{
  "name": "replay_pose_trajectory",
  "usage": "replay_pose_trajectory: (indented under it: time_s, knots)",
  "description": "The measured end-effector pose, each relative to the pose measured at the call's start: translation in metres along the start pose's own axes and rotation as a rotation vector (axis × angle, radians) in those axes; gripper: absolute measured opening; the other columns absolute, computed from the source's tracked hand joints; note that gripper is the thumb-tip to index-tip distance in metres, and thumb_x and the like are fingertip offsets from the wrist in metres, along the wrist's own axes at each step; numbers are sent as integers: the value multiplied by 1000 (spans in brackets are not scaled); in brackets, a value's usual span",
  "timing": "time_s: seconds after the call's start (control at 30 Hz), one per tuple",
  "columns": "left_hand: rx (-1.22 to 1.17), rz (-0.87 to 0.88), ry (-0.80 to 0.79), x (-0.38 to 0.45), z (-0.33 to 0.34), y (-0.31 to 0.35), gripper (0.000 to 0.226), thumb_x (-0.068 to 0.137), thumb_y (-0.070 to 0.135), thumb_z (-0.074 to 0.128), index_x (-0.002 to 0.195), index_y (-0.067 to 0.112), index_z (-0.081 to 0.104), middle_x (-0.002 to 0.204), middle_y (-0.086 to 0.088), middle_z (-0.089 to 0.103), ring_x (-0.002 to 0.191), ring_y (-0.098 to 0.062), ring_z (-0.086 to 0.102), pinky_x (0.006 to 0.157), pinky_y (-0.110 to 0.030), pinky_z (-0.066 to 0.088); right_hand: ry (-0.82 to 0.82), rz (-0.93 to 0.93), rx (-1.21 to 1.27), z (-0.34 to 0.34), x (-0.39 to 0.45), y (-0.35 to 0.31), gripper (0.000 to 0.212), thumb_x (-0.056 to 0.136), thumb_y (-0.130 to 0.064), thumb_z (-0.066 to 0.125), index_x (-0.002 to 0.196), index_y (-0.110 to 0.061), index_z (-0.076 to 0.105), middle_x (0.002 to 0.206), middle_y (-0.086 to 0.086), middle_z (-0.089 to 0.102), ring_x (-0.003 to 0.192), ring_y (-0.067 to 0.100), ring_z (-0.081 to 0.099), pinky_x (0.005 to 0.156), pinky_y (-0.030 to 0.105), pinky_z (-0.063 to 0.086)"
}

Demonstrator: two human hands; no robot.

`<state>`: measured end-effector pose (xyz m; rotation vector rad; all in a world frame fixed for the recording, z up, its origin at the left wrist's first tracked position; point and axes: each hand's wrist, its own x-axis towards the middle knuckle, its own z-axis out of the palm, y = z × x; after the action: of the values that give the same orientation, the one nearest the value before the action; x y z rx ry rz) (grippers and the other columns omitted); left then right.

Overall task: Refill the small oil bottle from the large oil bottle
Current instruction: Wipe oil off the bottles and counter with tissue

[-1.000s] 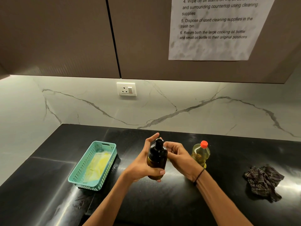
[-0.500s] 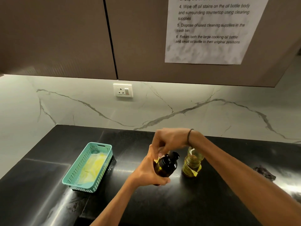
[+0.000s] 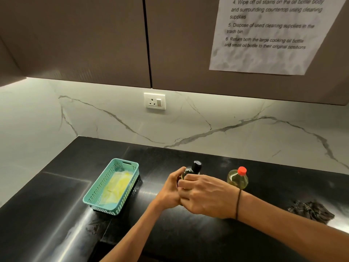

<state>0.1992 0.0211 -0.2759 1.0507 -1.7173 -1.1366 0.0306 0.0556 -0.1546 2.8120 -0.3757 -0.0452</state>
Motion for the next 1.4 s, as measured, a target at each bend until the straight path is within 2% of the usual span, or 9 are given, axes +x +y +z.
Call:
replay_pose_trajectory:
  time_s: [0.2, 0.37, 0.5, 0.63, 0.87, 1.07, 1.27, 1.33, 1.4]
  knots:
    - [-104, 0, 66, -3, -17, 0, 53, 72, -3, 87, 116, 17, 65, 94, -8, 74, 77, -26, 75, 64, -38, 64, 360, 149, -19, 46, -42, -2, 24, 98, -19, 59, 120, -14, 69, 128, 5, 66, 116, 19, 58, 103, 32, 49]
    - [-202, -43, 162, -3, -39, -8, 51, 82, 6, 86, 122, -5, 57, 99, -23, 74, 85, -39, 74, 71, -47, 65, 762, 932, 579, 127, -54, -24, 22, 85, -5, 78, 106, -9, 76, 112, 1, 75, 105, 6, 67, 93, 24, 57]
    - [-215, -37, 235, -3, -52, -23, 50, 81, 15, 88, 118, -5, 60, 98, -20, 75, 81, -33, 76, 66, -41, 65, 651, 1493, 978, 200, -44, -47, 16, 84, -2, 80, 83, -14, 71, 85, -8, 70, 81, 5, 67, 72, 20, 58]
    - [-219, -52, 293, -3, -60, -46, 44, 80, 17, 88, 110, -4, 65, 98, -19, 75, 80, -34, 75, 67, -45, 66, 359, 1747, 876, 260, -25, -56, 8, 89, -15, 77, 85, -17, 70, 83, -3, 56, 80, 22, 62, 69, 30, 45]
    - [-232, -71, 323, 9, -68, -74, 51, 79, 18, 87, 113, -11, 62, 99, -18, 74, 87, -36, 74, 68, -49, 67, 25, 1658, 583, 317, 12, -16, 17, 101, -5, 49, 108, -8, 64, 116, 11, 61, 114, 30, 53, 83, 40, 50]
    - [-245, -75, 326, 12, -79, -83, 44, 83, 17, 85, 114, -6, 64, 101, -17, 74, 89, -34, 75, 68, -49, 67, 132, 1700, 563, 350, 49, -1, 28, 103, -2, 44, 116, -2, 69, 123, 15, 62, 113, 27, 52, 90, 32, 44]
    - [-265, -5, 336, 15, -84, -83, 25, 80, 18, 83, 102, 30, 76, 97, -16, 75, 91, -35, 74, 69, -50, 65, 133, 960, 716, 352, 166, -56, 22, 104, -11, 45, 110, -8, 66, 114, 12, 60, 105, 30, 57, 88, 36, 50]
    - [-281, -8, 318, 12, -86, -81, 27, 80, 20, 83, 101, 35, 77, 96, -13, 75, 90, -31, 75, 65, -43, 66, 78, 680, 665, 345, 174, -71, 26, 101, -4, 48, 124, -5, 61, 120, 13, 59, 108, 28, 54, 94, 39, 49]
    - [-274, -12, 307, 9, -91, -82, 28, 80, 20, 83, 101, 37, 77, 94, -10, 75, 88, -29, 75, 64, -42, 66, 83, 603, 657, 348, 155, -58, 32, 101, -4, 47, 132, -5, 58, 123, 13, 60, 110, 28, 54, 98, 37, 47]
